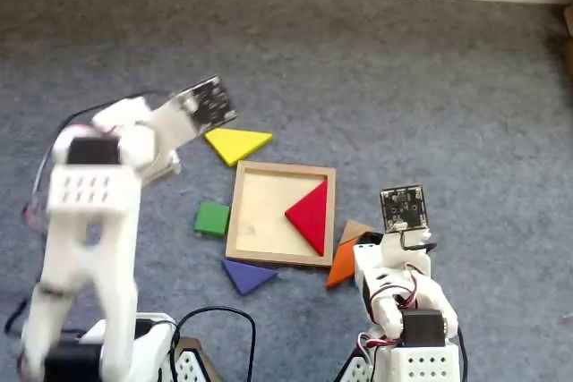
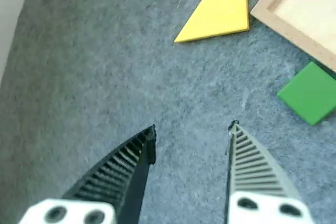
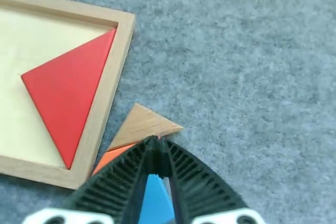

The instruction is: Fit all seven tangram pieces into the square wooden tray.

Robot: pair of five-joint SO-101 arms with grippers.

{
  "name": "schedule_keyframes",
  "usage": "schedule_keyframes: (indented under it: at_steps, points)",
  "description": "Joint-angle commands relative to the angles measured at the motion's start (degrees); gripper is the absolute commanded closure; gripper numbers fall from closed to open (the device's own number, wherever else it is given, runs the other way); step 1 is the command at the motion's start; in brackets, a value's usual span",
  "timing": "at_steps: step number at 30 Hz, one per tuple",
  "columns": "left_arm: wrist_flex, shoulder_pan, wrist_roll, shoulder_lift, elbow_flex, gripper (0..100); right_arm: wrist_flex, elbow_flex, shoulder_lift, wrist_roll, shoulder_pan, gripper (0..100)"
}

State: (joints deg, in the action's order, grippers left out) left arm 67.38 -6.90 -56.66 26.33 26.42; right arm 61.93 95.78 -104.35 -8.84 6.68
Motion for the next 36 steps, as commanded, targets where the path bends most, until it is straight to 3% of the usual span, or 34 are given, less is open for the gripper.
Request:
schedule_keyframes:
  at_steps: [1,7,14,33,36]
  points:
    - [0.09,5.32,-4.22,-14.29,-10.77,77,0.22,6.64,-0.66,-0.79,-0.92,97.8]
    - [0.09,11.74,-7.56,-28.44,-17.8,77,0.31,6.64,-0.66,-0.79,-0.92,97.8]
    - [0.09,14.73,-8.18,-41.8,-25.8,77,0.4,6.64,-0.66,-0.79,-0.92,97.8]
    - [0.26,12.0,-9.85,-66.15,-46.9,77,1.63,6.64,-0.66,-0.88,-0.92,97.8]
    - [4.66,11.38,-12.4,-67.91,-49.71,79,1.63,6.64,-0.66,-0.88,-0.92,97.8]
